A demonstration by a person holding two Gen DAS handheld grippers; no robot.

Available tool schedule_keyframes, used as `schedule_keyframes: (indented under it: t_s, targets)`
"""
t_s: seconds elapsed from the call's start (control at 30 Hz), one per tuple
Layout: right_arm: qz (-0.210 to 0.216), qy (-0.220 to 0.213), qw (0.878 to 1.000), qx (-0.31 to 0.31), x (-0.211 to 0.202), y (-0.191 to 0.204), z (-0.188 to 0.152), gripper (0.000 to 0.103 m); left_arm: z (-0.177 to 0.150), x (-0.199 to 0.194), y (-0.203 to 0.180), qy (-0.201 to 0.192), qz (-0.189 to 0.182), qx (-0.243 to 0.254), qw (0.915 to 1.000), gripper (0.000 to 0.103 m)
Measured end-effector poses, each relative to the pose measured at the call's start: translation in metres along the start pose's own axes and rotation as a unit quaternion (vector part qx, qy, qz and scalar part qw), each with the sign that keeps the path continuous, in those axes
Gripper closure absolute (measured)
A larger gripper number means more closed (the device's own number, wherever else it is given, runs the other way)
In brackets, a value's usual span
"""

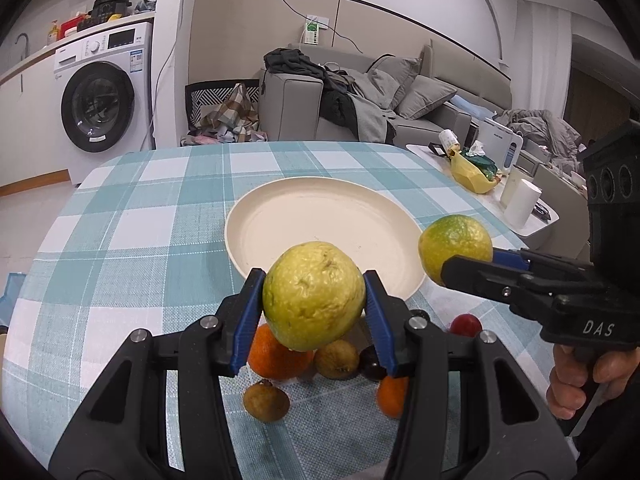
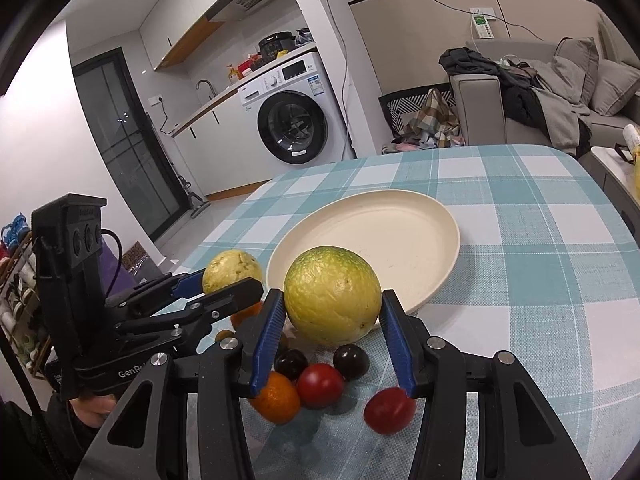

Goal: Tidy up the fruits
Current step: 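Lift both citrus and carry them over the cream plate with both tools, then lower both citrus onto the plate and open both tools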

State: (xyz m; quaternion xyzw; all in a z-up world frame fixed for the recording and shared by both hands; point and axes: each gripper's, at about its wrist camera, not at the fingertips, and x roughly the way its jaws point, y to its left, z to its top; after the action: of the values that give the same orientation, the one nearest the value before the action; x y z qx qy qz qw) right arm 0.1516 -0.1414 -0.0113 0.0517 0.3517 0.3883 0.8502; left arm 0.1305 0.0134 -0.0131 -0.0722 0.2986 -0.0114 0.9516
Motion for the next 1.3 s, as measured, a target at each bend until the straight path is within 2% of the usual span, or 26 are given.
schedule_keyframes:
  t_s: [0.47, 0.7, 1.3]
  targets:
    - [-0.012, 0.007, 1.000, 0.007, 0.014, -0.010, 0.008, 0.054, 0.015, 0.019, 0.002, 0.002, 0.006, 0.003, 1.0000, 0.057]
    - [-0.008, 0.015, 1.000, 0.015, 0.022, -0.012, 0.003, 0.054, 0.010, 0.031, 0.002, 0.013, 0.000, -0.004, 0.9999, 0.057]
    - [-0.038, 0.028, 0.999, 0.022, 0.036, -0.016, 0.003, 0.053, 0.009, 0.046, -0.006, 0.031, 0.010, 0.005, 0.9995, 0.057]
